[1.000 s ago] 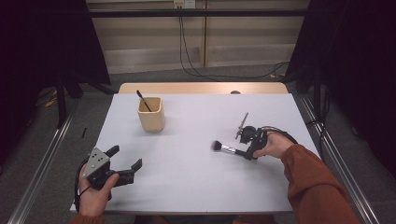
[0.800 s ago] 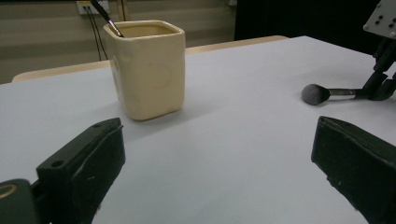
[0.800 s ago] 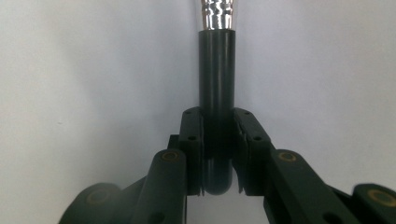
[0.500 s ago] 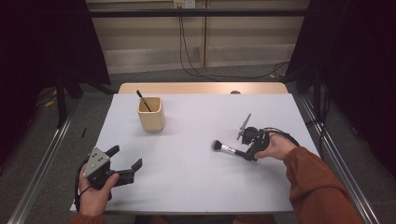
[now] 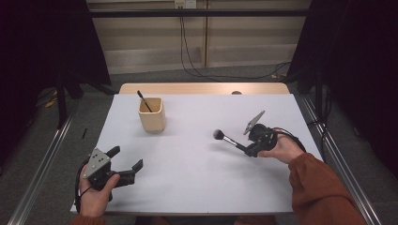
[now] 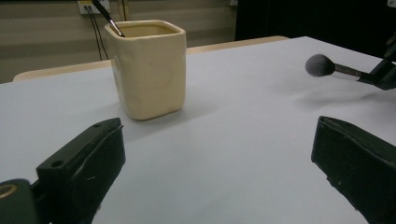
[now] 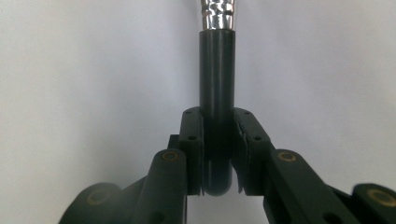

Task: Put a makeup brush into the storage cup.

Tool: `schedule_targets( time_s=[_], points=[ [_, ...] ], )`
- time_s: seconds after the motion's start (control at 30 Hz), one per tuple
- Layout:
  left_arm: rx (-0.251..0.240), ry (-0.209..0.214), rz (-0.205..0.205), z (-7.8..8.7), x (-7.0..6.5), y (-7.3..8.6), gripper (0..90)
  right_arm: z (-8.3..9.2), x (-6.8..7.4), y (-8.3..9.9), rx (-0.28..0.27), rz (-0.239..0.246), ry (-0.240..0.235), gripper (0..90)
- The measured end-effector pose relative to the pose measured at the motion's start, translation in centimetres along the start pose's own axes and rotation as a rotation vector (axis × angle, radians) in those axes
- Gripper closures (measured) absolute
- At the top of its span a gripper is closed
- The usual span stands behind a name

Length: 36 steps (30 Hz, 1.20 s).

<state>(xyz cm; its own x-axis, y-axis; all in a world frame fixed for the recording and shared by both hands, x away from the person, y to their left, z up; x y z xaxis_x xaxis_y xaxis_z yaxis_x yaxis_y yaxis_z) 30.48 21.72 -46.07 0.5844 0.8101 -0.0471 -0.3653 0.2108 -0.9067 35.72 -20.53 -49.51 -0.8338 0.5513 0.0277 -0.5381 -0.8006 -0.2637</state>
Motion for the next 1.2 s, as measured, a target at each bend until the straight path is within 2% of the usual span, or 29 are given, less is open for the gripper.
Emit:
schedule_targets(
  time_s=[0.07,0.13,0.37,0.5,0.73,0.87,0.93,1.07,1.2],
  points=[
    [0.001,0.0,-0.001,0.0,0.0,0.0,2.9,0.1,-0.2,0.1,-0.018,-0.023,0.008,75.3],
    [-0.001,0.0,0.001,0.0,0.0,0.0,2.9,0.1,-0.1,0.3,-0.044,-0.049,-0.009,75.3],
    [0.0,0.0,0.002,0.0,0.0,0.0,2.9,0.0,0.2,0.4,-0.127,-0.142,0.02,75.3],
    [-0.001,0.0,0.003,0.0,0.0,0.0,2.9,0.0,0.2,0.5,-0.185,-0.179,0.004,75.3],
    [0.001,0.003,0.003,0.0,0.0,0.0,2.9,-0.5,0.0,1.0,-0.269,-0.284,0.014,75.3],
    [0.0,0.005,0.0,0.0,-0.1,0.0,2.9,-0.5,0.0,1.1,-0.329,-0.311,0.028,75.3],
    [-0.001,0.006,-0.002,0.0,-0.1,0.0,2.9,-0.4,0.0,1.0,-0.383,-0.323,0.018,75.3],
    [-0.001,0.01,-0.003,0.0,-0.1,0.0,2.9,-0.2,0.1,1.0,-0.459,-0.304,0.024,75.3],
    [-0.005,0.012,-0.002,0.0,-0.2,-0.1,2.9,0.2,-0.1,0.9,-0.532,-0.316,0.022,75.3]
  ],
)
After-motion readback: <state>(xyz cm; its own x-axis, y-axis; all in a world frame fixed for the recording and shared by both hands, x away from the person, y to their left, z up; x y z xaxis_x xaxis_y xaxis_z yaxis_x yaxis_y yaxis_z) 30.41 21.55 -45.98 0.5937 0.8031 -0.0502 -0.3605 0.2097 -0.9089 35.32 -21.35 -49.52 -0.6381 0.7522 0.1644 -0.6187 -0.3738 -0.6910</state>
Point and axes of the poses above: each handheld gripper's, and its own axes: z roughly backward along the jaws, y roughly out of its underside, x roughly to its left, the point moved 7 cm from there along -z, roughly forward along the jaws, and after that the axes turned 6 degrees about x, right-handed, at the moved point
